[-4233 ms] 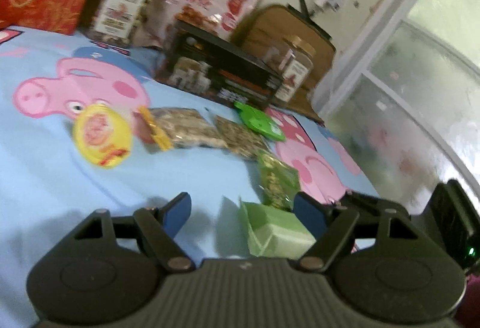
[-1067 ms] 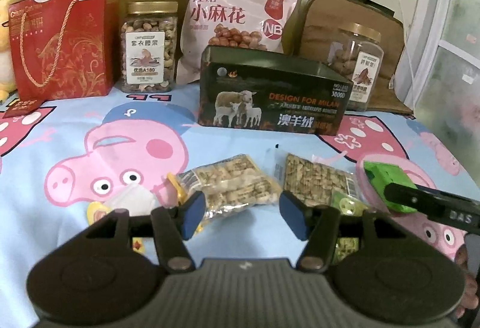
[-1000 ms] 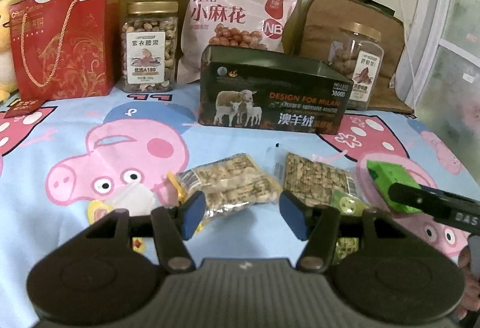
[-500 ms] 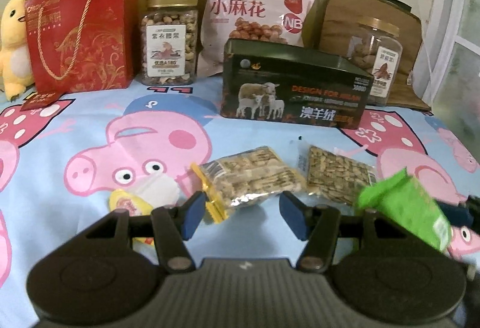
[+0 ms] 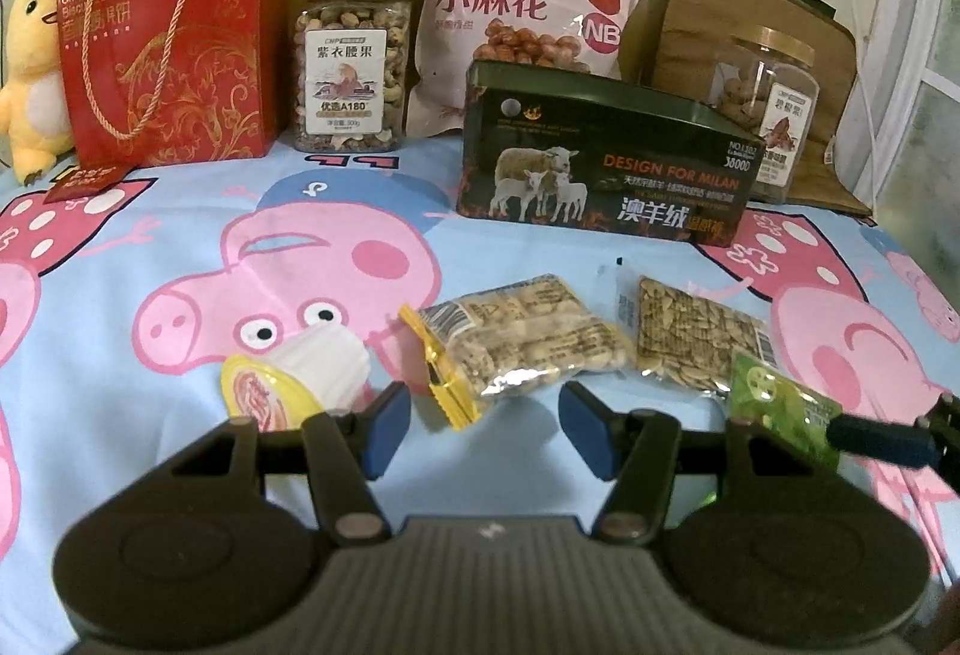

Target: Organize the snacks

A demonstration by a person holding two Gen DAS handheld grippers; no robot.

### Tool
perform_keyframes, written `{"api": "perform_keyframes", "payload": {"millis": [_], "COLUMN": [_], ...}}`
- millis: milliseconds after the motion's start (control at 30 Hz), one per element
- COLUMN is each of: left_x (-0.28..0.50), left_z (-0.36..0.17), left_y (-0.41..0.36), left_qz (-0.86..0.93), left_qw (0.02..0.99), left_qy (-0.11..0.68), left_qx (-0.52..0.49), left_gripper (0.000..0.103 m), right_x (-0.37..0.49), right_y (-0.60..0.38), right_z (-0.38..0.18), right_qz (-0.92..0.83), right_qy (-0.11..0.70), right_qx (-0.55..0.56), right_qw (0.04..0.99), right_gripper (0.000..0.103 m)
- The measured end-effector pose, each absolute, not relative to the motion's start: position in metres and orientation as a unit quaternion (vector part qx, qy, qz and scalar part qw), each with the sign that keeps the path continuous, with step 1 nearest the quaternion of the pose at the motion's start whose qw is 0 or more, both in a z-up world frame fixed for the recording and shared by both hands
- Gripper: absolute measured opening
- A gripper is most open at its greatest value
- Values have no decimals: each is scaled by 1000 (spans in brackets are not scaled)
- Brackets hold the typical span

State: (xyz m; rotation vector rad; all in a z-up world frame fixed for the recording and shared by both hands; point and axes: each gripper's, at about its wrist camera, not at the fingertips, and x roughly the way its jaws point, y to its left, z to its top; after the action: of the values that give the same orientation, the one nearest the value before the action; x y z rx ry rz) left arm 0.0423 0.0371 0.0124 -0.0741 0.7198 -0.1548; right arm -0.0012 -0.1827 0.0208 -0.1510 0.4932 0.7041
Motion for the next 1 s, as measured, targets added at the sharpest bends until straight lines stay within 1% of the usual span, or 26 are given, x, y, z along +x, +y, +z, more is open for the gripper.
{"api": "perform_keyframes", "payload": {"millis": [33, 100, 200, 333, 467, 667, 833, 967, 1000], "left_x": [42, 42, 42, 42, 41, 28, 19, 13, 12], "left_z": [12, 12, 12, 12, 11, 20, 24, 23, 22], "left_y": [37, 37, 37, 36, 36, 43, 33, 21, 20], "left_qz": [-76, -76, -77, -78, -80, -139, -194, -220, -228], "left_qw": [932, 932, 933, 933, 933, 933, 926, 921, 919], "left_qy": [352, 351, 351, 350, 349, 326, 319, 318, 320], "left_qx": [-36, -35, -33, -30, -28, -61, -58, -42, -40], "left_gripper": [56, 56, 56, 56, 57, 62, 62, 62, 62], "right_x": [1, 3, 10, 10, 1, -21, -29, -32, -33], "right_y": [-185, -190, -200, -213, -217, -217, -212, -206, -204], "right_z": [20, 22, 22, 25, 30, 29, 20, 15, 15], "right_qz": [333, 307, 281, 296, 333, 367, 373, 379, 380], "right_qy": [241, 236, 237, 238, 244, 260, 281, 287, 286], "right_qx": [-67, -56, -31, 8, 19, -6, -28, -47, -52], "right_qw": [909, 920, 929, 925, 911, 893, 884, 879, 878], "right_gripper": [85, 92, 92, 90, 81, 75, 72, 67, 64]}}
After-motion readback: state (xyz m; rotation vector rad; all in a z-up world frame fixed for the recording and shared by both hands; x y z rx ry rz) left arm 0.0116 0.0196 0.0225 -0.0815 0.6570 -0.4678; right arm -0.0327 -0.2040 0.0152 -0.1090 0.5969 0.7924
